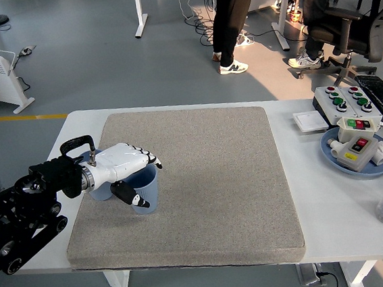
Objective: Push cup pick cup insert cup
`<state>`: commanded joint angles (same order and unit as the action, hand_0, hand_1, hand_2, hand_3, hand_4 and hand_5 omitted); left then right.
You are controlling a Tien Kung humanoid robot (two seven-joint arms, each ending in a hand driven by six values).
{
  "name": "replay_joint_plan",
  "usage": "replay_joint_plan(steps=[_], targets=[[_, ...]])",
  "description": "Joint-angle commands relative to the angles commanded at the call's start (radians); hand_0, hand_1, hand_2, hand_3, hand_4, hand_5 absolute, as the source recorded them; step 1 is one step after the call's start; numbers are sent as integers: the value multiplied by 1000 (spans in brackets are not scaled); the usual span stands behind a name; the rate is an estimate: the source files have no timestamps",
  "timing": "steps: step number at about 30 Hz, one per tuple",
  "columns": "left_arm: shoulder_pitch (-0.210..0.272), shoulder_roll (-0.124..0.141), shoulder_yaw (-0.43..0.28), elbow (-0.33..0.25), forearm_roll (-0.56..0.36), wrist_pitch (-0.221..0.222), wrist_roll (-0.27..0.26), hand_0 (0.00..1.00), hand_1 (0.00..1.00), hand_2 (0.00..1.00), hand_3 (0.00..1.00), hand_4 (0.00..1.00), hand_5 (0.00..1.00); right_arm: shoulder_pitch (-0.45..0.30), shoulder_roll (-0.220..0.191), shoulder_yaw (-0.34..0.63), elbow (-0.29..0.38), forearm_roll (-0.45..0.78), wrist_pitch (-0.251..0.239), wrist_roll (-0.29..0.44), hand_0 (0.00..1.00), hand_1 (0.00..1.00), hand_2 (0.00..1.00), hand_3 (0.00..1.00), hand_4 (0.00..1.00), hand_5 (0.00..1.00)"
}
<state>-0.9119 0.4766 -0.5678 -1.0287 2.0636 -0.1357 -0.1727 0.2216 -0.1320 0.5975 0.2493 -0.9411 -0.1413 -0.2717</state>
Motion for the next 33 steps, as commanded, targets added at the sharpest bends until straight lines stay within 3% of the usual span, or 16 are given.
replay_joint_plan(steps=[1,6,7,11,12,13,18,19,23,25,33], targets=[[1,0,-2,-3,3,2,-2,509,692,746,682,998,455,-1,0,1,0,0,0,0,523,544,622,567,118,455],[2,2,-8,-3,13,15,-5,509,692,746,682,998,455,-1,0,0,0,0,0,0,523,544,622,567,118,455],[3,2,-9,-3,15,17,-6,386,623,715,643,998,453,-1,0,0,0,0,0,0,523,544,622,566,117,455],[3,2,-10,2,24,21,-7,386,623,715,643,998,453,1,0,-1,0,2,0,1,523,544,622,566,117,455],[4,-1,-14,14,30,39,-12,386,623,715,643,998,453,2,-1,-3,0,6,-1,2,523,544,622,566,117,455],[4,-3,-14,21,32,50,-15,320,582,702,584,998,446,3,-1,-5,-1,9,-1,3,523,544,622,565,118,455],[3,-4,-14,27,30,68,-21,320,582,702,584,998,446,5,-1,-7,-1,12,-2,3,523,544,622,565,118,455],[3,-5,-13,29,28,76,-24,276,535,673,522,998,449,6,-1,-7,-1,13,-2,3,523,544,622,565,118,455],[3,-5,-13,30,29,81,-24,276,535,673,522,998,449,6,-1,-8,-1,14,-2,3,523,544,622,565,118,455],[3,-5,-15,25,30,86,-26,234,489,628,463,994,446,7,-1,-8,-1,14,-2,3,523,544,623,566,118,457],[12,4,-34,-27,30,69,-21,227,477,612,448,993,445,7,-1,-8,-1,12,-2,3,523,544,623,566,118,456]])
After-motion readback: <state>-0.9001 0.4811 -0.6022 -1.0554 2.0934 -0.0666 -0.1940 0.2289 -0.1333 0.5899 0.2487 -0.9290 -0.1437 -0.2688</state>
